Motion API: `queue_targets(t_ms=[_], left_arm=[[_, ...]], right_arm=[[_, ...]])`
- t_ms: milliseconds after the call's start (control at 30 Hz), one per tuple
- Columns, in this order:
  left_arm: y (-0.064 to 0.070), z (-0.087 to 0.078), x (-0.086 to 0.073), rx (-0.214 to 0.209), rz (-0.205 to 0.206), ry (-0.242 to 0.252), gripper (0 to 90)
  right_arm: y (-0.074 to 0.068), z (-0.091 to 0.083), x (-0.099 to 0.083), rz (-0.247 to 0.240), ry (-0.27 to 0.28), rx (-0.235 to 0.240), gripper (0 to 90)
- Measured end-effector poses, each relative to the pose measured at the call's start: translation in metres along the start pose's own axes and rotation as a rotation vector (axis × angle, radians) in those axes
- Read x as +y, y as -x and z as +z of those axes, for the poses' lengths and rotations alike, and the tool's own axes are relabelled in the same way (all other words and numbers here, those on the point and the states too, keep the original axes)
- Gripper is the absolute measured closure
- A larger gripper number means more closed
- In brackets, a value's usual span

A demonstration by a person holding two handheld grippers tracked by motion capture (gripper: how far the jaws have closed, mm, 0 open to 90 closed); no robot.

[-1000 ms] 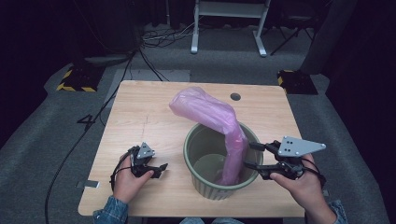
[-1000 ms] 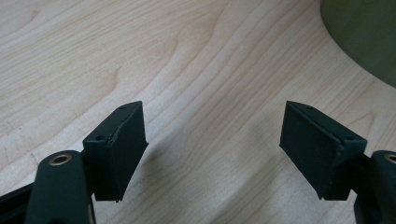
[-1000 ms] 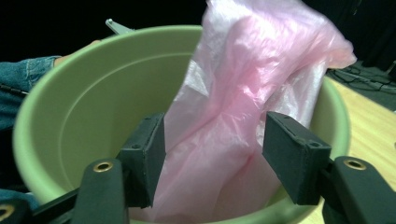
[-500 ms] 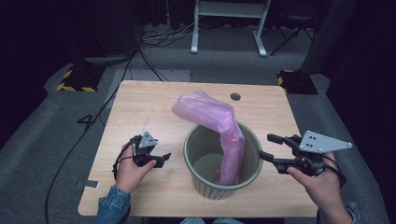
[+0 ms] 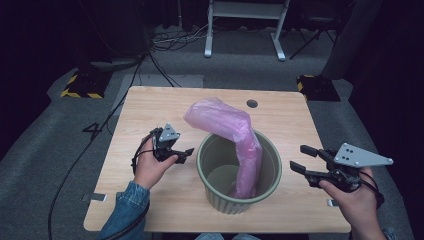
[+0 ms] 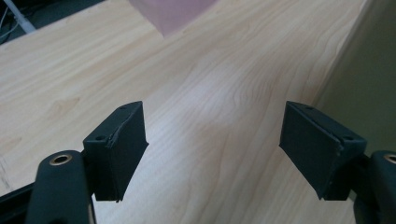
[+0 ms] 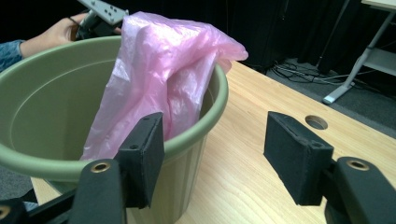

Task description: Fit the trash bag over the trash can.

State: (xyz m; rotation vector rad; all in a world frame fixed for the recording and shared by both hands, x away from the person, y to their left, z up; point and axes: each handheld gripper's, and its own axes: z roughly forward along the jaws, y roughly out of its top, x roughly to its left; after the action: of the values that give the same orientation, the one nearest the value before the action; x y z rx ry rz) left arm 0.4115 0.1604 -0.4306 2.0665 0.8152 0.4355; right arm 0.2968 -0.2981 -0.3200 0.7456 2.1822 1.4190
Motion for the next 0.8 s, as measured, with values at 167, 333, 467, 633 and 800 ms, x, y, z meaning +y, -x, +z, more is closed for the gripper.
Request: queue_targets(t_ms=[167,333,467,633,800], left_arm=[[-0.007,0.002,0.011,0.005,-0.006,0.029,22.1],[-0.013,0.004,0.022,-0.004,-0.008,0.058,22.2],[-0.016,0.006,0.032,-0.013,0.003,0.08,22.1],[-0.018,0.005,0.04,-0.014,0.005,0.104,22.5],[-0.016,0.0,0.045,-0.035,0.025,0.109,50.5]], right_arm=[[0.0,-0.004,-0.005,0.015,-0.009,-0.013,38.3],[0.0,-0.007,-0.011,0.027,-0.017,-0.023,38.2],[0.0,-0.009,-0.013,0.035,-0.021,-0.029,38.2],[-0.001,-0.009,-0.014,0.032,-0.021,-0.025,38.1],[-0.001,-0.006,-0.015,0.034,-0.027,-0.012,38.0]])
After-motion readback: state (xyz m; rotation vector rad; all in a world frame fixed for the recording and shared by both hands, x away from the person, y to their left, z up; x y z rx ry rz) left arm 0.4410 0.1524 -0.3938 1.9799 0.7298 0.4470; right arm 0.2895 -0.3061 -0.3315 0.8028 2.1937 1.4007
